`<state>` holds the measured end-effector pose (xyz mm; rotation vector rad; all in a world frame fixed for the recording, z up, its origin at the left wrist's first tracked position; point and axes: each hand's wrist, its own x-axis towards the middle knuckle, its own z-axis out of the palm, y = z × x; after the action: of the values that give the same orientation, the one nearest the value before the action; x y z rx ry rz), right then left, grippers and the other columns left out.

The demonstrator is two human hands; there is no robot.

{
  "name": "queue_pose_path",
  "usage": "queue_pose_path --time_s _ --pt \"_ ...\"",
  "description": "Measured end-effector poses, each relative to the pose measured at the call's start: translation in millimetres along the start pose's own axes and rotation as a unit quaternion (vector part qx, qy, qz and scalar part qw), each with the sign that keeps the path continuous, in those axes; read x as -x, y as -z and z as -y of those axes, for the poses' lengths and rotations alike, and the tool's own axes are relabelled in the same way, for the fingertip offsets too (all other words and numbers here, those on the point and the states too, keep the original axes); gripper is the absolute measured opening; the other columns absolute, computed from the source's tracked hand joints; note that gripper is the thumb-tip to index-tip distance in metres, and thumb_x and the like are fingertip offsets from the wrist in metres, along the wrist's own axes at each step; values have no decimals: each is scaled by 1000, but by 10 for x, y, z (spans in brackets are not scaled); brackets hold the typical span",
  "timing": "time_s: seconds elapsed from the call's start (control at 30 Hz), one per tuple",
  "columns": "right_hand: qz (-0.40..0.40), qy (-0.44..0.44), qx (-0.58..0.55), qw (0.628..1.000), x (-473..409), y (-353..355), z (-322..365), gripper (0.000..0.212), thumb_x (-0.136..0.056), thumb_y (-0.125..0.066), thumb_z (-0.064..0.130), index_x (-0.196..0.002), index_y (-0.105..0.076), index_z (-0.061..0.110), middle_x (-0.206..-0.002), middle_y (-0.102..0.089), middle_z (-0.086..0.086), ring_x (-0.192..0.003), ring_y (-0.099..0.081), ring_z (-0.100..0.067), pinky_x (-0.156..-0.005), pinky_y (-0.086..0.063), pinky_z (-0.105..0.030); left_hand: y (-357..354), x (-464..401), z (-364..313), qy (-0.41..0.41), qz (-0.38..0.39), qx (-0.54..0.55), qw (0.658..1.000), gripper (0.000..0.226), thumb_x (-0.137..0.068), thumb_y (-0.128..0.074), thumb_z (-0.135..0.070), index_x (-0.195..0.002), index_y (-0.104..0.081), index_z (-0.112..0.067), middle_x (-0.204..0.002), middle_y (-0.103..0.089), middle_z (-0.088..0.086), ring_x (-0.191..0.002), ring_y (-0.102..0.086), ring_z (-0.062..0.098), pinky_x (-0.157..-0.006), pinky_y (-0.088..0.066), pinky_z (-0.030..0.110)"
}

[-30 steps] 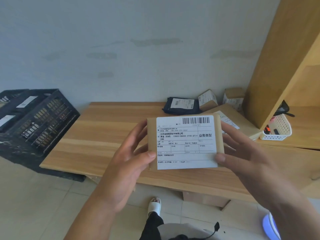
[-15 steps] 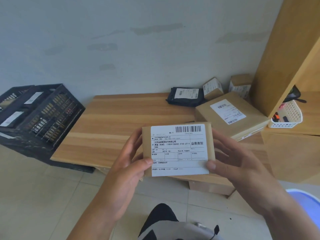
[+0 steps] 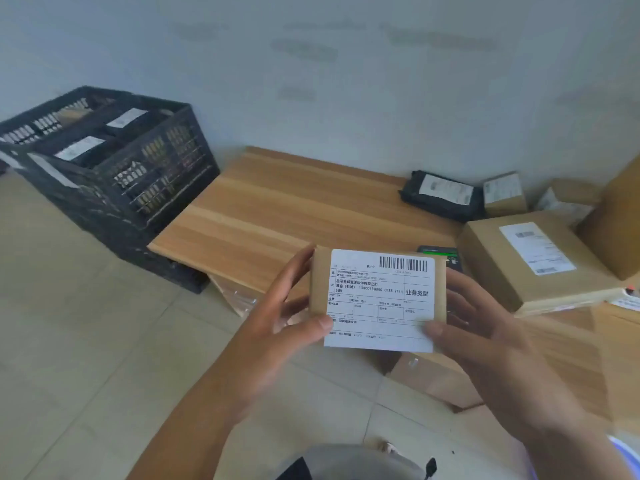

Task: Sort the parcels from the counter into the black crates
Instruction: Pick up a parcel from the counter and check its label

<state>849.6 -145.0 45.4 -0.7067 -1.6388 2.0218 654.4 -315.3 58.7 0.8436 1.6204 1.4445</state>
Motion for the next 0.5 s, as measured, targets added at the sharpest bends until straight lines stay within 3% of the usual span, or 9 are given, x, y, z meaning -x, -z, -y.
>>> queue_pose_path --time_s 0.1,0.23,0.27,0.37,0.5 --pt "49 -44 -6 998 -217 -704 -165 63 -74 -75 18 -135 -64 27 -132 -71 -3 -121 -67 -30 -95 -51 -46 611 405 115 31 -56 -10 998 81 -84 -70 -34 -152 -32 -56 -152 -43 -33 -137 -52 10 -111 -45 53" --pt "135 -87 -1 987 -420 -1735 -345 62 -77 -75 11 -136 -63 28 -130 -72 -5 -115 -70 -33 -66 -56 -23 1432 1013 257 43 -152 13 987 80 -83 -67 -31 -150 -33 -58 -150 -45 -33 -132 -55 7 -100 -53 38" --pt "155 -99 -8 983 -470 -1975 -371 58 -81 -69 12 -137 -62 27 -130 -72 -6 -116 -70 -33 -69 -57 -24 1621 1154 291 44 -173 22 984 79 -82 -68 -31 -148 -35 -60 -148 -47 -35 -130 -56 4 -95 -56 33" --pt "200 -120 -14 972 -620 -2644 -457 51 -85 -60 12 -133 -66 26 -130 -72 -8 -119 -69 -33 -90 -52 -47 2142 1526 374 47 -220 47 973 75 -81 -70 -30 -140 -38 -65 -139 -50 -43 -123 -57 -6 -87 -55 16" --pt "225 -115 8 968 -808 -3356 -635 48 -88 -57 10 -134 -66 22 -132 -70 -14 -122 -66 -38 -105 -42 -63 2705 1829 468 50 -265 64 961 71 -79 -70 -29 -124 -43 -77 -131 -51 -49 -118 -57 -13 -83 -50 6"
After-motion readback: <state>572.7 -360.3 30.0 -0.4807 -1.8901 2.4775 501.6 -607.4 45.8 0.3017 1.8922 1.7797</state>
